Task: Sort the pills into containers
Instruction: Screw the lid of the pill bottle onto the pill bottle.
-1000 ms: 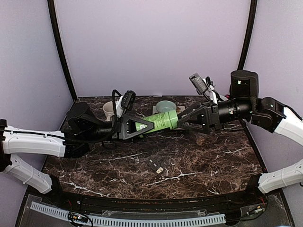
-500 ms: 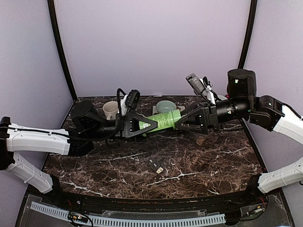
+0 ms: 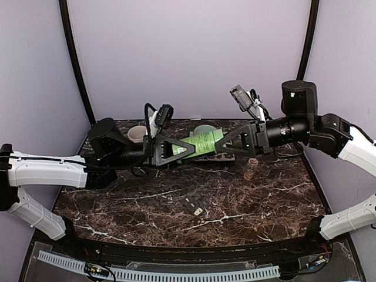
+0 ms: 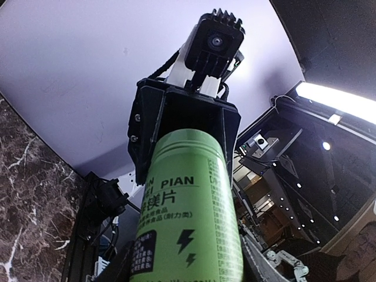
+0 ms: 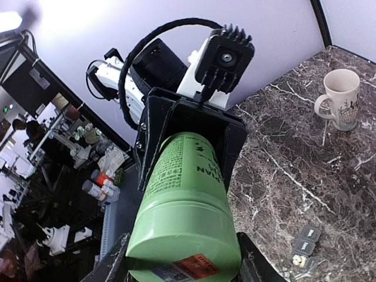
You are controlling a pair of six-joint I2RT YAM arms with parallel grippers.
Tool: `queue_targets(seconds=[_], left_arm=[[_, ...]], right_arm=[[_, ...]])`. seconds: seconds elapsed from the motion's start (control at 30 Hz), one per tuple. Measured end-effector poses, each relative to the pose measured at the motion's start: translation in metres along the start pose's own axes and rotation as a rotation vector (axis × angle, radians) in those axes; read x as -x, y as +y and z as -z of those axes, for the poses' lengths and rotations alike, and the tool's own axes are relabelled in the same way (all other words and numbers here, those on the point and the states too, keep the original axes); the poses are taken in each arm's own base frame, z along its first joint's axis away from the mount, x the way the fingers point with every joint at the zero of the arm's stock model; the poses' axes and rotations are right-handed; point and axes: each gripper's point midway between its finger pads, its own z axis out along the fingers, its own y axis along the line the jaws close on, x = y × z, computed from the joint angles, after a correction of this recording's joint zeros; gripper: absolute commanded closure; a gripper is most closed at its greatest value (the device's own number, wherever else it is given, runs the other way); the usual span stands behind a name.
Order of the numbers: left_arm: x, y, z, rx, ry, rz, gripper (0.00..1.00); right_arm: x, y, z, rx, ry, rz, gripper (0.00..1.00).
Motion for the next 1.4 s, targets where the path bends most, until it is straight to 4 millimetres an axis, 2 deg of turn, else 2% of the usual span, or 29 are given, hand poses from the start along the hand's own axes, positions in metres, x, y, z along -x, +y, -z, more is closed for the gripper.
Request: queue_targets(seconds=[0.3,0.57,0.73,0.93,1.03,1.2,1.3,1.4], left_arm=[[0.014,-0.001,0.002,0.070,-0.011,-0.186,1.00],[0.025,-0.002,0.002,0.192,0.016,-0.357,1.00],[0.013,0.012,0.003,0.350,0.072,-0.458,1.00],[-0.011,0.043,0.012,0.576,0.171,-0.612,1.00],[-0.014,0.053,0.018,0.651,0.198,-0.673,1.00],[-0.014,0.059,0.023,0.722,0.207,-0.750,0.98],[-0.015,0.059,0.024,0.745,0.200,-0.783,0.93],[-0.015,0.059,0.026,0.761,0.191,-0.797,0.77]], right_arm=[[0.015,-0.008,-0.007,-0.016,-0.004,-0.268,0.88],[0.023,-0.014,-0.008,-0.012,-0.032,-0.427,0.91],[0.016,-0.027,-0.013,-0.004,-0.043,-0.531,0.93],[-0.010,-0.052,-0.025,-0.045,0.000,-0.685,0.98],[-0.016,-0.060,-0.031,-0.063,0.015,-0.717,0.99],[-0.016,-0.063,-0.032,-0.073,0.011,-0.722,1.00],[-0.017,-0.062,-0.033,-0.076,0.012,-0.720,1.00],[-0.017,-0.062,-0.034,-0.078,0.011,-0.712,1.00]])
